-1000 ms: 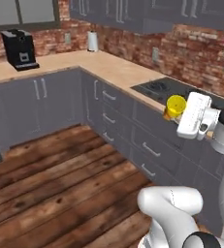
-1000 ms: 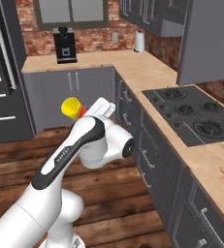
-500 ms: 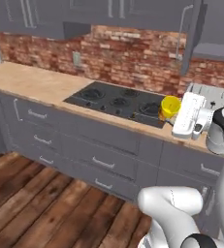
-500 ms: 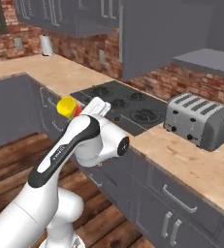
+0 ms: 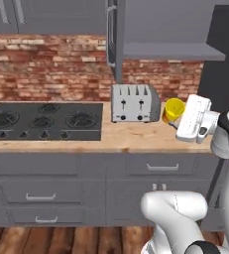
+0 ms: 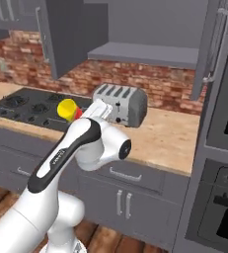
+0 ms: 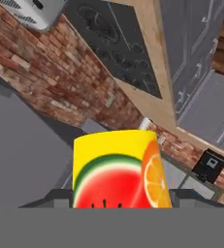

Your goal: Move the cup from next to the sink to the open cabinet. Then, move the bowl with the peach to the fridge to clear the area for faucet cleaning.

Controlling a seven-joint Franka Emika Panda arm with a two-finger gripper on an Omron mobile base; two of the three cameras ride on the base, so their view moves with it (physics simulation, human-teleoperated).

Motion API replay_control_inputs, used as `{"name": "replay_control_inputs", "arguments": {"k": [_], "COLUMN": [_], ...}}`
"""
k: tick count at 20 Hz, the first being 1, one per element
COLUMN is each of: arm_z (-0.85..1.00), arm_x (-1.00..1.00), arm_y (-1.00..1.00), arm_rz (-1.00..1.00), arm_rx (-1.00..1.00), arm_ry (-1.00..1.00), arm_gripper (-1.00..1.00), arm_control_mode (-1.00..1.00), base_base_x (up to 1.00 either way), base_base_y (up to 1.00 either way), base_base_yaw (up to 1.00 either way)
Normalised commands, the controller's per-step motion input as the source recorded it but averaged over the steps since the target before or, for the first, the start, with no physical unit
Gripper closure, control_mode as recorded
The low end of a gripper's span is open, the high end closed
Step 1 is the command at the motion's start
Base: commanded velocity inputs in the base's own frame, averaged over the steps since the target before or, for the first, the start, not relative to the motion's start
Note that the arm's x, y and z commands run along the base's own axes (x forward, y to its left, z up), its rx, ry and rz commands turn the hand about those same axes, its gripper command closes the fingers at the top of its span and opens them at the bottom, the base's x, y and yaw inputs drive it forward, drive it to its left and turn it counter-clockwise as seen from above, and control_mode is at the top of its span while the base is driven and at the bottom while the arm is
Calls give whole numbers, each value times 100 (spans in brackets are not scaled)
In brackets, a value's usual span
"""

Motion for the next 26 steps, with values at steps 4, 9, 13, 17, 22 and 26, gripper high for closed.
{"name": "replay_control_inputs", "arguments": {"k": [4, 9, 13, 17, 22, 26], "arm_z": [0, 0, 0, 0, 8, 83], "arm_x": [0, 0, 0, 0, 9, 14], "arm_y": [0, 0, 0, 0, 3, 24], "arm_rz": [0, 0, 0, 0, -3, -16], "arm_rx": [0, 0, 0, 0, 0, 1], "arm_ry": [0, 0, 0, 0, 4, 10], "arm_gripper": [100, 100, 100, 100, 100, 100], "arm_control_mode": [100, 100, 100, 100, -100, -100], "base_base_x": [84, 100, 100, 91, 55, 0], "base_base_y": [3, 28, 28, 26, 18, 0], "base_base_yaw": [-59, -32, -23, -14, -8, 0]}}
